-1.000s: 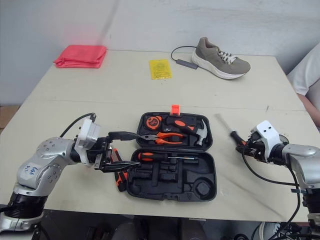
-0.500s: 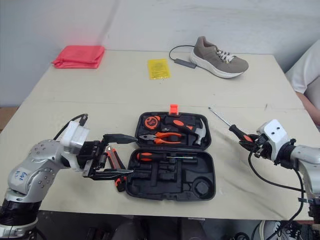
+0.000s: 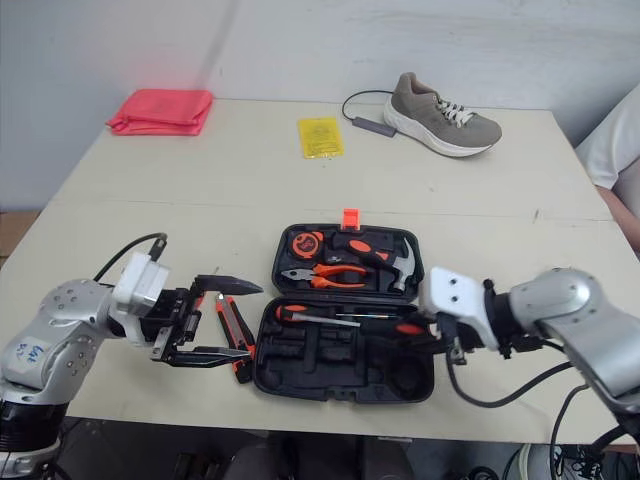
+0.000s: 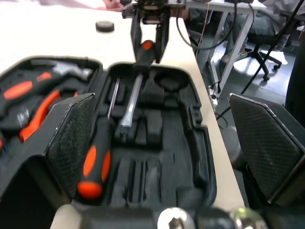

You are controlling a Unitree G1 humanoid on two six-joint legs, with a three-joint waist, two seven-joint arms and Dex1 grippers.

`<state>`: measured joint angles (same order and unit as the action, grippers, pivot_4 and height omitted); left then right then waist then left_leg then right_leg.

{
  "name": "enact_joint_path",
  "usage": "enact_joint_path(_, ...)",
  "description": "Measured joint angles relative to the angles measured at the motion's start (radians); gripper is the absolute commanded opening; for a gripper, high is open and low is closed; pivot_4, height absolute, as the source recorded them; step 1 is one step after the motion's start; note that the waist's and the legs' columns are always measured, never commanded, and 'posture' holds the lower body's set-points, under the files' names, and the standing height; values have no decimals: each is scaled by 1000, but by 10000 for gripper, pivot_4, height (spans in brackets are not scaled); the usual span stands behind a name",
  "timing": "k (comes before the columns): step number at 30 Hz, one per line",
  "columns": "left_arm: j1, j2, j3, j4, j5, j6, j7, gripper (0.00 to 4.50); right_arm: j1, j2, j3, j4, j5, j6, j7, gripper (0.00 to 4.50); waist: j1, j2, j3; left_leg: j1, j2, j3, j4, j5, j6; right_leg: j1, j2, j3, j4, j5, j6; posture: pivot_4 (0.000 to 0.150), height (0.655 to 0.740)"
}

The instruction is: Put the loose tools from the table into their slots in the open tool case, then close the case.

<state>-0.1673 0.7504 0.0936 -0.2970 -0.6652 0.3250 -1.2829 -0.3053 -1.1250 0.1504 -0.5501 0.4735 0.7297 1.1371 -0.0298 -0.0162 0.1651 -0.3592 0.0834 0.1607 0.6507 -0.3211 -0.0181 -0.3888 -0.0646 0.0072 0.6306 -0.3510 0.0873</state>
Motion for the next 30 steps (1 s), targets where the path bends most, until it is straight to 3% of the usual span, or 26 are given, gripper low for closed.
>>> enact_joint_path(5, 19, -3, -2, 0, 4, -7, 6, 45000, -72, 27, 58, 1, -43, 60, -40, 9878, 0, 0, 0, -9, 0, -1, 6, 0, 0, -8, 0, -1, 7, 0, -1, 1500, 7400)
enact_joint_path(17, 24, -4, -3, 0, 20, -13, 22, 45000, -136, 39, 161, 51, -143, 55, -27, 9878, 0, 0, 0, -10, 0, -1, 9, 0, 1, -8, 1, -1, 8, 0, -1, 1500, 7400)
enact_joint_path(30, 25, -4, -4, 0, 37, -19, 37, 45000, -138, 64, 171, 83, -200, 9, 2, 9878, 0, -1, -1, -9, 0, -1, 10, 0, 1, -8, 1, -1, 10, 0, -1, 1500, 7400)
